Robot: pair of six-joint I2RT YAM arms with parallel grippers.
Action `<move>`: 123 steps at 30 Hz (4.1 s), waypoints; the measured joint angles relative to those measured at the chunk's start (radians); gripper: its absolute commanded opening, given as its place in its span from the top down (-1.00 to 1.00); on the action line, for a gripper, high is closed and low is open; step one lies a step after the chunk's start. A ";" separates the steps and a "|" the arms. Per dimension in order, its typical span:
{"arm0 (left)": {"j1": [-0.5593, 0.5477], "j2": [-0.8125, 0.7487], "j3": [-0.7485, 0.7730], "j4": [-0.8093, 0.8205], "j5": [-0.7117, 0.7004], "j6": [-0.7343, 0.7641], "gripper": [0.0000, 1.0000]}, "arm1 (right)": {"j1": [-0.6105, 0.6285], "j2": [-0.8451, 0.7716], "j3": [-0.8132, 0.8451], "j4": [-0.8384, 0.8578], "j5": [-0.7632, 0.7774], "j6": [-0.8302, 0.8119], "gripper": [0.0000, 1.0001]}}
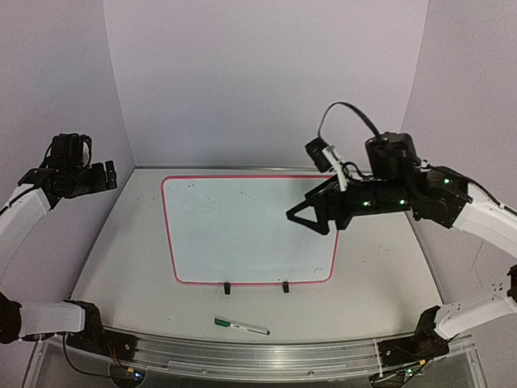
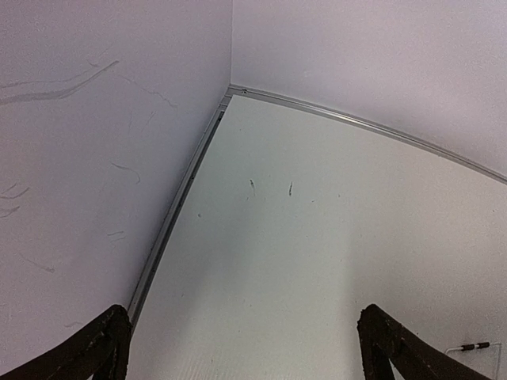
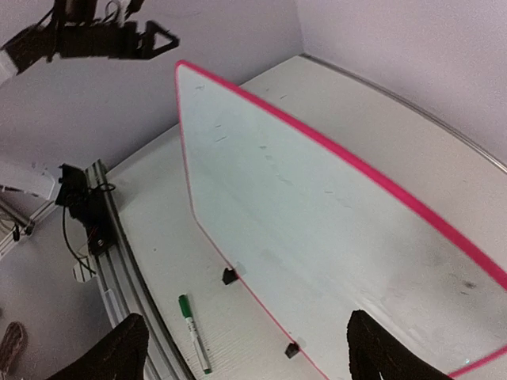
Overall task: Write a sentence on the whiteboard
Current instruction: Pick up the whiteboard marker from the center of the board, then pass from the right arm to the left
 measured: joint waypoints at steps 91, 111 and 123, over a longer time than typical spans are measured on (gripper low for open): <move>-0.435 0.053 0.287 -0.165 0.834 -0.248 -0.34 | 0.355 0.587 0.383 0.124 0.398 -0.259 1.00; -0.504 0.129 0.267 -0.146 0.818 -0.262 0.92 | 0.355 0.594 0.400 0.137 0.454 -0.297 1.00; -0.505 0.124 0.241 -0.050 0.852 -0.289 1.00 | 0.347 0.582 0.386 0.167 0.482 -0.220 -0.82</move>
